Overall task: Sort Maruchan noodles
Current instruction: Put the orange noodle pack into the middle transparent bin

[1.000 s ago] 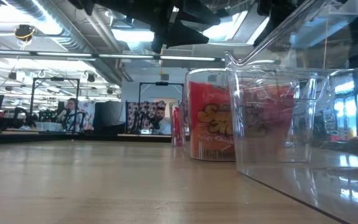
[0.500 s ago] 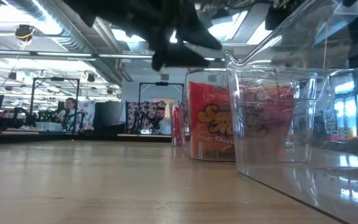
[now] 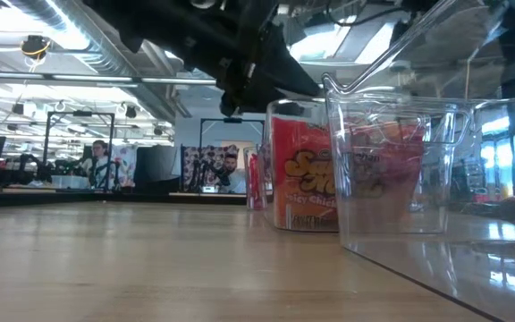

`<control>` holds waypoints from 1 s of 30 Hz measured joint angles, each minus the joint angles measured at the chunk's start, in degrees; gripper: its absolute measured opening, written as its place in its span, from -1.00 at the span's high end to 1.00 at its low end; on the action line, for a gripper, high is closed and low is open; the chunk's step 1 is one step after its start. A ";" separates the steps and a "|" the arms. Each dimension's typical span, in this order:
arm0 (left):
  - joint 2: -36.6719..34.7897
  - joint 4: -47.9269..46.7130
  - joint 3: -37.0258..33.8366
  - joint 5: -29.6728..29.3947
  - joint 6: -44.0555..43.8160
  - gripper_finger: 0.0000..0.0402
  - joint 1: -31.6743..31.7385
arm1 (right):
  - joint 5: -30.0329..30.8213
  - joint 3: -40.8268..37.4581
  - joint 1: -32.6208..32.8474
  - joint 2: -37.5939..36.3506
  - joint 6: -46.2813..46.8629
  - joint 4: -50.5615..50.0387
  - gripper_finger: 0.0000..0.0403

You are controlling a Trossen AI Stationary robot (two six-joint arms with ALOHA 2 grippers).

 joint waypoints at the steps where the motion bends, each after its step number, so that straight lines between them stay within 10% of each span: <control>1: 0.48 0.75 0.00 0.36 0.00 -0.16 0.29 | -0.39 -0.71 -0.48 -1.09 0.14 -0.30 -0.59; 17: 3.26 3.59 -0.04 2.91 1.94 -0.16 2.18 | -19.21 -20.39 -7.22 -11.10 21.25 20.60 -0.56; 30: 3.26 3.96 2.75 2.18 1.97 -0.16 6.71 | -20.31 -24.54 -7.22 -9.95 25.64 33.12 -0.56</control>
